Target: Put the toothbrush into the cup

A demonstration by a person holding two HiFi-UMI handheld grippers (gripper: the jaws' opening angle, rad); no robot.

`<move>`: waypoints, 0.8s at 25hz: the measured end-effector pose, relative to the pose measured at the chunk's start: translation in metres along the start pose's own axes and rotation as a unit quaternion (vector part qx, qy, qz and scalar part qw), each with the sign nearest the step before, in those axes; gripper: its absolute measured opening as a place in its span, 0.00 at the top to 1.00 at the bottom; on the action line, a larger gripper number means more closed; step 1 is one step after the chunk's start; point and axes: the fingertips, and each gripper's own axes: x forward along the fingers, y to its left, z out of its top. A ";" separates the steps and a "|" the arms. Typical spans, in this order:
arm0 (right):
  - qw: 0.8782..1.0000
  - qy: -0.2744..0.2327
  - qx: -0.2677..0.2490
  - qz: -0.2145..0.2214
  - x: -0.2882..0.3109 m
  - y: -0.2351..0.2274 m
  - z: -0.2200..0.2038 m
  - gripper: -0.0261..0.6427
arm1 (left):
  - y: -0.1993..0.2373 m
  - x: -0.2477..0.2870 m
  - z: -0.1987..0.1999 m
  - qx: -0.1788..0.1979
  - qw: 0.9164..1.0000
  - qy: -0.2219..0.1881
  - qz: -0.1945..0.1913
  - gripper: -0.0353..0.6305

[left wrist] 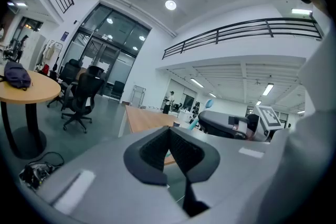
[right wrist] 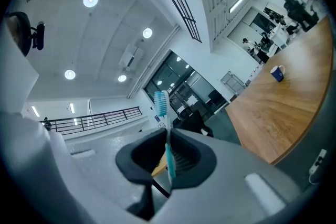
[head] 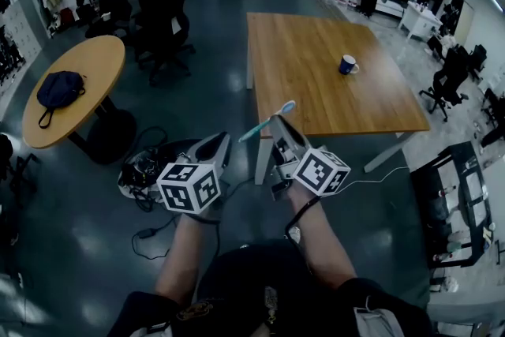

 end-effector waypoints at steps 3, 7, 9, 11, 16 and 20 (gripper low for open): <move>1.000 0.000 -0.008 -0.010 -0.004 -0.007 0.000 0.92 | -0.002 0.009 -0.004 0.002 1.000 0.006 -0.014 0.94; 0.999 -0.007 -0.017 -0.030 -0.025 -0.024 0.013 0.92 | -0.024 0.027 -0.011 0.005 0.999 0.019 -0.041 0.94; 0.999 -0.011 -0.023 -0.042 -0.041 -0.036 0.023 0.92 | -0.041 0.039 -0.016 0.008 0.998 0.027 -0.060 0.94; 0.998 -0.015 -0.032 -0.057 -0.055 -0.048 0.032 0.92 | -0.055 0.053 -0.022 0.011 0.996 0.036 -0.083 0.94; 0.993 -0.027 -0.060 -0.097 -0.090 -0.084 0.055 0.92 | -0.094 0.095 -0.034 0.014 0.987 0.055 -0.148 0.94; 0.988 -0.044 -0.064 -0.132 -0.121 -0.118 0.080 0.92 | -0.135 0.134 -0.038 0.016 0.978 0.061 -0.200 0.94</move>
